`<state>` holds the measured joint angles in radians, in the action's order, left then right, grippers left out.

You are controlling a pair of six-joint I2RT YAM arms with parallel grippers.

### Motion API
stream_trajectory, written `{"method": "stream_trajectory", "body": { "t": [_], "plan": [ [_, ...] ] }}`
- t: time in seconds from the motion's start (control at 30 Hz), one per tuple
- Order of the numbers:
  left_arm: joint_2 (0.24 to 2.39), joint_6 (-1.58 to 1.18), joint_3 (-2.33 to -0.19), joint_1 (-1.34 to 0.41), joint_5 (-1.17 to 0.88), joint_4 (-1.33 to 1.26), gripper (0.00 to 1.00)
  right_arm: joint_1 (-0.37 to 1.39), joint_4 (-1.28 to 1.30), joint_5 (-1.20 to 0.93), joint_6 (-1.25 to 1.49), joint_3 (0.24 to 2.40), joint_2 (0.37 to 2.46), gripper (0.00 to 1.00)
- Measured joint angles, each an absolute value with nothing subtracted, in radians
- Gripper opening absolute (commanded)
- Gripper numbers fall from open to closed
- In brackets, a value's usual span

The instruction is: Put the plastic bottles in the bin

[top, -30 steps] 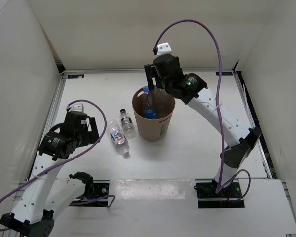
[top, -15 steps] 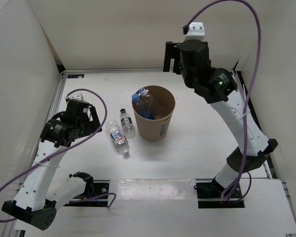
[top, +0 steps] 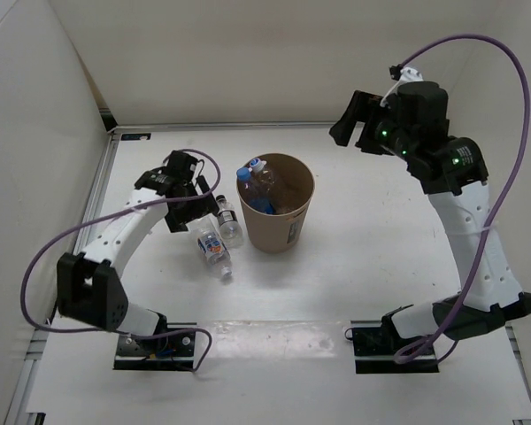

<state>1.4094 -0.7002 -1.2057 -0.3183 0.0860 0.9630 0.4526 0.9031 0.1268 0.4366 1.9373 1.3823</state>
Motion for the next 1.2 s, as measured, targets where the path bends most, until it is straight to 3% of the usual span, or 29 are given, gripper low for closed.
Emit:
{"method": "stream_trajectory", "body": {
  "t": [0.23,0.7,0.9,1.1,1.2],
  "plan": [
    [1.583,-0.802,-1.224,-0.289,0.044,0.960,1.00,0.263,0.928,-0.045,0.441,1.926,1.362,0.90],
    [1.699,-0.915,-1.205,-0.258,-0.020,0.971,1.00,0.196,0.939,-0.119,0.442,1.887,1.330,0.90],
    [1.710,-0.936,-1.142,-0.228,-0.074,0.929,0.86,0.190,0.941,-0.124,0.442,1.883,1.330,0.90],
    [1.726,-0.936,-1.106,-0.228,-0.138,0.854,0.86,0.189,0.941,-0.131,0.441,1.883,1.330,0.90],
    [1.726,-0.944,-1.079,-0.228,-0.178,0.825,0.77,0.181,0.941,-0.130,0.438,1.883,1.330,0.90]
  ]
}}
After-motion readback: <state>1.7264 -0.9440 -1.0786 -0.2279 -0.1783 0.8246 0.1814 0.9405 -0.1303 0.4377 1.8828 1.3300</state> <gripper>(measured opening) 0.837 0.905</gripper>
